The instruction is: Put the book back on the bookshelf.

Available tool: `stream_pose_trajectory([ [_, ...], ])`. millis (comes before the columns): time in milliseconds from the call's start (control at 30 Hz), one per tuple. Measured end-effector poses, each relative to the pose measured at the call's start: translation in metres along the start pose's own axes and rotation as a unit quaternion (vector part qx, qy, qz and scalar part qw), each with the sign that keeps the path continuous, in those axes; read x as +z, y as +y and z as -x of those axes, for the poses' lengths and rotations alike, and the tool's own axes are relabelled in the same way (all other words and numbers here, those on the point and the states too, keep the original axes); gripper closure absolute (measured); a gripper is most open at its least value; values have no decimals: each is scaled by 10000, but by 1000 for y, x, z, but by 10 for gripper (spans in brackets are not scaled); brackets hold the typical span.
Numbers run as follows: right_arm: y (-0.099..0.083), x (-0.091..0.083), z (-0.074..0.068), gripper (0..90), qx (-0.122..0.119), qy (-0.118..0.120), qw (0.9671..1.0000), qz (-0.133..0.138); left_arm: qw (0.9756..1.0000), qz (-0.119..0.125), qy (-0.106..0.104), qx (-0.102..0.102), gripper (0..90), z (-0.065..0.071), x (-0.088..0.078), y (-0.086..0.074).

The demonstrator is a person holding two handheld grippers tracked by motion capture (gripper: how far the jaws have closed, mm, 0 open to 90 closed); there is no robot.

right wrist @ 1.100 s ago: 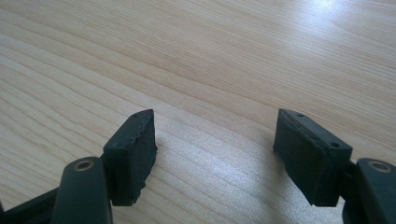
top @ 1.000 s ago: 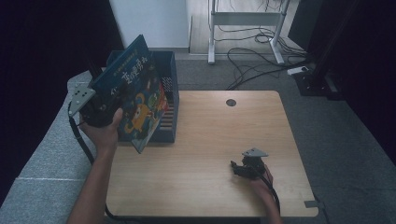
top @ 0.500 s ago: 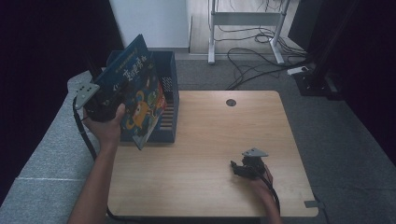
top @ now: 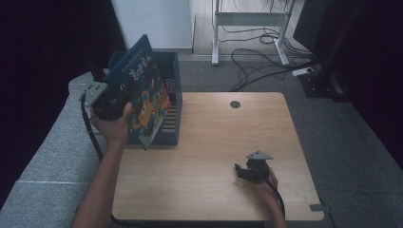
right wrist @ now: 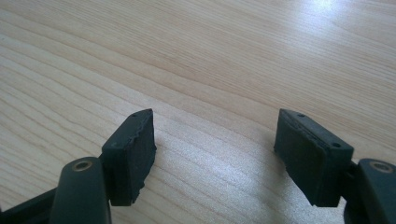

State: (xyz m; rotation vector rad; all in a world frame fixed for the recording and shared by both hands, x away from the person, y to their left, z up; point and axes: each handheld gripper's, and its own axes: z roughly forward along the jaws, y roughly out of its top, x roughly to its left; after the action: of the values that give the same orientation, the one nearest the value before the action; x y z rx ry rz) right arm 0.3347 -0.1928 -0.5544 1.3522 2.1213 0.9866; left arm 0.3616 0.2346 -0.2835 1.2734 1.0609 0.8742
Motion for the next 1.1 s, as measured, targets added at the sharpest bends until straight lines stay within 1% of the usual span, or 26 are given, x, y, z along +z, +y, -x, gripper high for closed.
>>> stream_pose_trajectory([
  [267, 0, 0, 0, 283, 0, 0, 10000, -1, 10000, -30, 36, 29, 822, 3, 10, -3],
  [400, 0, 0, 0, 283, 0, -1, 10000, -1, 10000, -29, 41, 7, 822, 4, 15, -4],
  [500, 0, 0, 0, 283, 1, -1, 10000, -1, 10000, -31, 79, 24, 822, 4, 19, -4],
  [633, 0, 0, 0, 283, 1, -1, 10000, -1, 9998, -51, 182, 86, 822, 4, 24, -5],
  [733, 0, 0, 0, 284, 1, -2, 10000, 0, 9996, -7, 254, 119, 822, 3, 27, -5],
  [867, 0, 0, 0, 284, -3, -1, 10000, -3, 9995, -46, 284, 100, 822, 3, 32, -5],
  [1100, 0, 0, 0, 283, 3, -1, 10000, 1, 9994, -62, 318, 126, 822, 4, 40, -6],
])
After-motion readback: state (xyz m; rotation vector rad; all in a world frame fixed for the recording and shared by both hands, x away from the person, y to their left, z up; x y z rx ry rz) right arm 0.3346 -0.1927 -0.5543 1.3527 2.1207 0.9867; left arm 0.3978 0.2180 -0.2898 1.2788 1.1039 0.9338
